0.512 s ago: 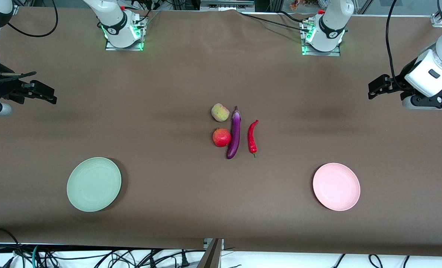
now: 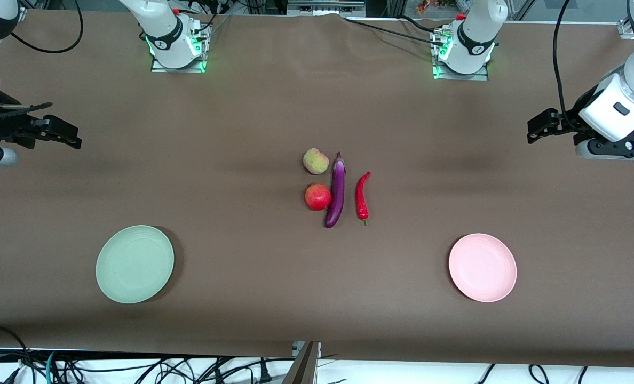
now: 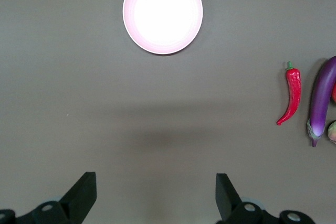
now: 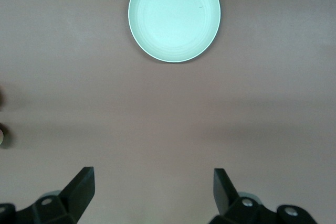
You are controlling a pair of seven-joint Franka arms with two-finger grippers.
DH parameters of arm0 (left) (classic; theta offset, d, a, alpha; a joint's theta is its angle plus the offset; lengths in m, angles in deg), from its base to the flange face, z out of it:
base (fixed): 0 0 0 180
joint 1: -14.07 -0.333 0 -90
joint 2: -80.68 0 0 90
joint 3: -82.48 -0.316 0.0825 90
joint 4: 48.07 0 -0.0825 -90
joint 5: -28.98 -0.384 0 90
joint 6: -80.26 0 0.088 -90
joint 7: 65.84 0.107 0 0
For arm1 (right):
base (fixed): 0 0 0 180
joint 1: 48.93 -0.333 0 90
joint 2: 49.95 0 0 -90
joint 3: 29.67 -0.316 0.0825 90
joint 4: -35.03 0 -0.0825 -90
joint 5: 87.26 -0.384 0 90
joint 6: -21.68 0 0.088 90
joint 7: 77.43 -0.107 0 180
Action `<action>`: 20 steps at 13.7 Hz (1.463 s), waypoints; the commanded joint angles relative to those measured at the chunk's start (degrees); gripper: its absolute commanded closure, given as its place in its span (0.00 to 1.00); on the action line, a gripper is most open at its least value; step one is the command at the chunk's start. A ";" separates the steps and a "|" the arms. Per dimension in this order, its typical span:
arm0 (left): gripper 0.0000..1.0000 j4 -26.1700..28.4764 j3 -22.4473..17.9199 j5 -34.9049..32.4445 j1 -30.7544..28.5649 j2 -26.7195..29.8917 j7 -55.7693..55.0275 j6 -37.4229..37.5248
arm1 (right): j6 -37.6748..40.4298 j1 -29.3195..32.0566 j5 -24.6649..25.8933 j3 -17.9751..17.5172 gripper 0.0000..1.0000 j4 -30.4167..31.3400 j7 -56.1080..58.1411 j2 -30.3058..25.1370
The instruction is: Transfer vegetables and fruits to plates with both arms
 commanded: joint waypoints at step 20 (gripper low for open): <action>0.00 -0.87 -0.01 3.14 26.16 -35.13 -22.33 -34.79 | -4.63 -3.09 -1.00 -0.42 0.00 -0.52 -2.35 7.99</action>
